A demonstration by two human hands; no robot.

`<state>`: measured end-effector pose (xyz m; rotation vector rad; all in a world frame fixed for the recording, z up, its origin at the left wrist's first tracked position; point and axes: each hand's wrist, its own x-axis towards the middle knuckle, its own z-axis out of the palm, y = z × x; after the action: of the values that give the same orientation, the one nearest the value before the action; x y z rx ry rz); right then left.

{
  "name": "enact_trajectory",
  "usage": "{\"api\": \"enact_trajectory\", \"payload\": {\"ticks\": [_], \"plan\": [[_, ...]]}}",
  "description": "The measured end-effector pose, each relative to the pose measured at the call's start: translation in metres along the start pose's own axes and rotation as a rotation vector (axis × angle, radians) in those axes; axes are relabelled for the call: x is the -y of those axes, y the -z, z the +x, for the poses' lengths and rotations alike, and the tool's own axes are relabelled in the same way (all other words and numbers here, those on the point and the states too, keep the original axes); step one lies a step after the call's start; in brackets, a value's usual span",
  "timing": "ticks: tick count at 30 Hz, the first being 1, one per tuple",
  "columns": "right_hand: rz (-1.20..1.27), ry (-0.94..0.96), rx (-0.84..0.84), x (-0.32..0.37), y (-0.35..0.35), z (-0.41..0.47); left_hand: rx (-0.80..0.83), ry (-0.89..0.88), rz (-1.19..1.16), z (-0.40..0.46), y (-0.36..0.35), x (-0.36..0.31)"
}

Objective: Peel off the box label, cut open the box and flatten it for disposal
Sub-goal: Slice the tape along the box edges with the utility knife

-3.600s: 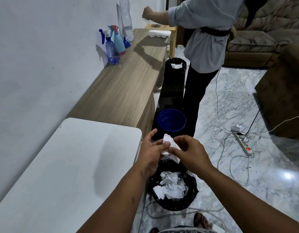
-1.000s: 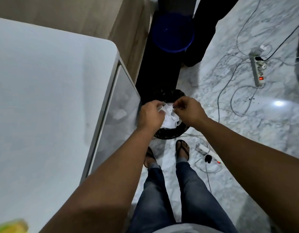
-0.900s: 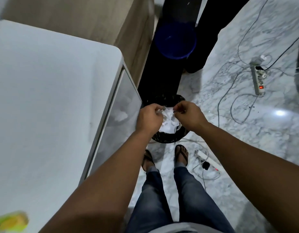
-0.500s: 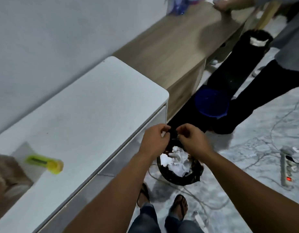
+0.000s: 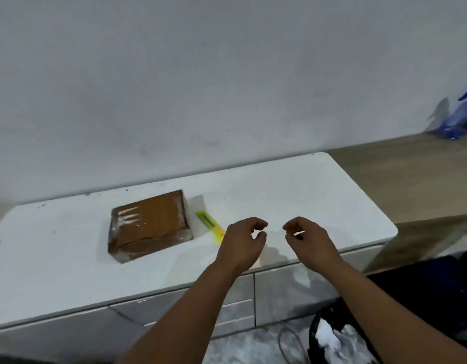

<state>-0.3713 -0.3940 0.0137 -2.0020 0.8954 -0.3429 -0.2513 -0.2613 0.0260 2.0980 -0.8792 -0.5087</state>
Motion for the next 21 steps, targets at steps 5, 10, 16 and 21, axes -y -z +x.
{"api": "enact_trajectory", "payload": {"ticks": [5,10,16,21], "plan": [[-0.045,0.082,0.091,0.056,-0.081,0.018,-0.104,0.061,0.052,-0.012,0.086,0.065],[-0.101,0.129,0.147,0.097,-0.152,0.038,-0.194,0.120,0.119,-0.015,0.162,0.123],[-0.416,0.024,0.105,0.105,-0.194,0.062,-0.318,0.115,0.377,-0.012,0.222,0.189],[-0.652,-0.022,0.068,0.097,-0.204,0.070,-0.202,0.246,0.258,0.006,0.232,0.235]]}}
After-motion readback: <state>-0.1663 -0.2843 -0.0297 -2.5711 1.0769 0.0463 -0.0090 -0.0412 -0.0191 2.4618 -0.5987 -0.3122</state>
